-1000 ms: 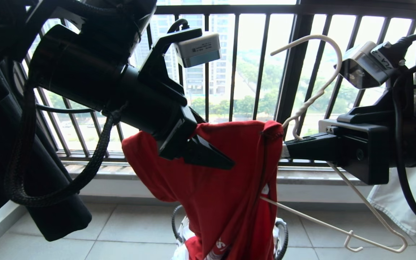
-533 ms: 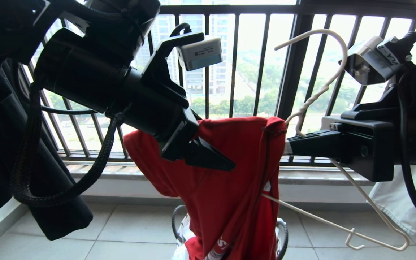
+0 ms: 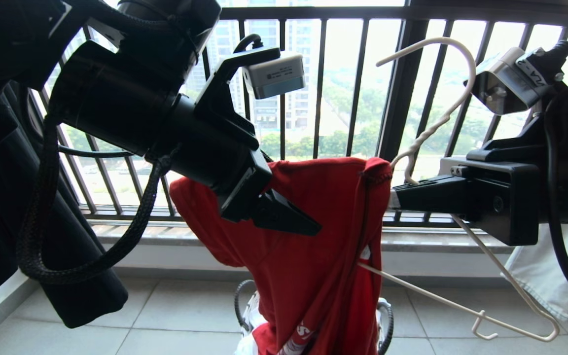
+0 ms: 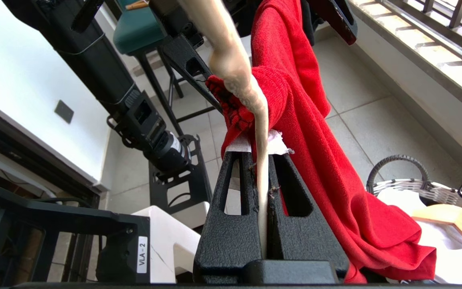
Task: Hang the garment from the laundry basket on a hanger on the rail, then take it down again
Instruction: Hang the clothes on the clothes rack
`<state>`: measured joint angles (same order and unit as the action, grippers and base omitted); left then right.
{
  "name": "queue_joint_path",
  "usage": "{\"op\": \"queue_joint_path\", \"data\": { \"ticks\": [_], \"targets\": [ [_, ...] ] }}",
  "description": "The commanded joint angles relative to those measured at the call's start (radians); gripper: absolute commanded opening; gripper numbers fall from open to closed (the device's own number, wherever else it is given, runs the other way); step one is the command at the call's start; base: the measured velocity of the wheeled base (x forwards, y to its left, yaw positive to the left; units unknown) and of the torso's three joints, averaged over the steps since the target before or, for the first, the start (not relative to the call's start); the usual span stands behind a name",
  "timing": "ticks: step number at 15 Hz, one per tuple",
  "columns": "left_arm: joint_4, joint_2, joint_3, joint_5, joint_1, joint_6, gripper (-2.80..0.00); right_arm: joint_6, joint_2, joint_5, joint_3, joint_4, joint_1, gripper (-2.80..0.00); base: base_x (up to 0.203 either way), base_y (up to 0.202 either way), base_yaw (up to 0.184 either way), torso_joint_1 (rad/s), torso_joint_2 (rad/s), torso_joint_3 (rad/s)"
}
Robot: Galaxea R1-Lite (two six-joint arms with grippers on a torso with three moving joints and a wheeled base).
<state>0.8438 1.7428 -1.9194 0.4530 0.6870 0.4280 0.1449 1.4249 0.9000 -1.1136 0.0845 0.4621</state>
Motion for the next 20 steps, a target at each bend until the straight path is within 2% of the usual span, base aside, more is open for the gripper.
{"op": "queue_joint_path", "data": {
  "ticks": [1,2,17,18,20],
  "targets": [
    [0.005,0.001,0.000,0.003,0.000,0.003,0.00,0.002,0.000,0.005,-0.002,0.000,0.001,-2.80,0.000,0.000,0.000,0.000,0.00,0.000],
    [0.005,0.001,0.000,0.003,0.000,0.003,-2.80,0.002,0.000,0.005,-0.002,0.001,0.000,-2.80,0.000,0.000,0.000,0.000,0.00,0.000],
    [0.003,-0.006,0.016,0.003,0.002,0.005,-2.80,-0.002,0.006,-0.003,-0.003,0.003,-0.008,-2.80,0.000,0.000,0.000,0.000,0.00,0.000],
    [0.003,-0.006,0.016,0.003,0.002,0.006,-2.80,-0.004,0.006,-0.003,-0.003,0.003,-0.008,0.00,0.000,0.000,0.000,0.000,0.00,0.000],
    [0.001,-0.008,0.016,0.003,0.002,0.006,-2.80,-0.004,0.006,-0.003,-0.003,0.003,-0.008,0.00,0.000,0.000,0.000,0.000,0.00,0.000]
  ]
}}
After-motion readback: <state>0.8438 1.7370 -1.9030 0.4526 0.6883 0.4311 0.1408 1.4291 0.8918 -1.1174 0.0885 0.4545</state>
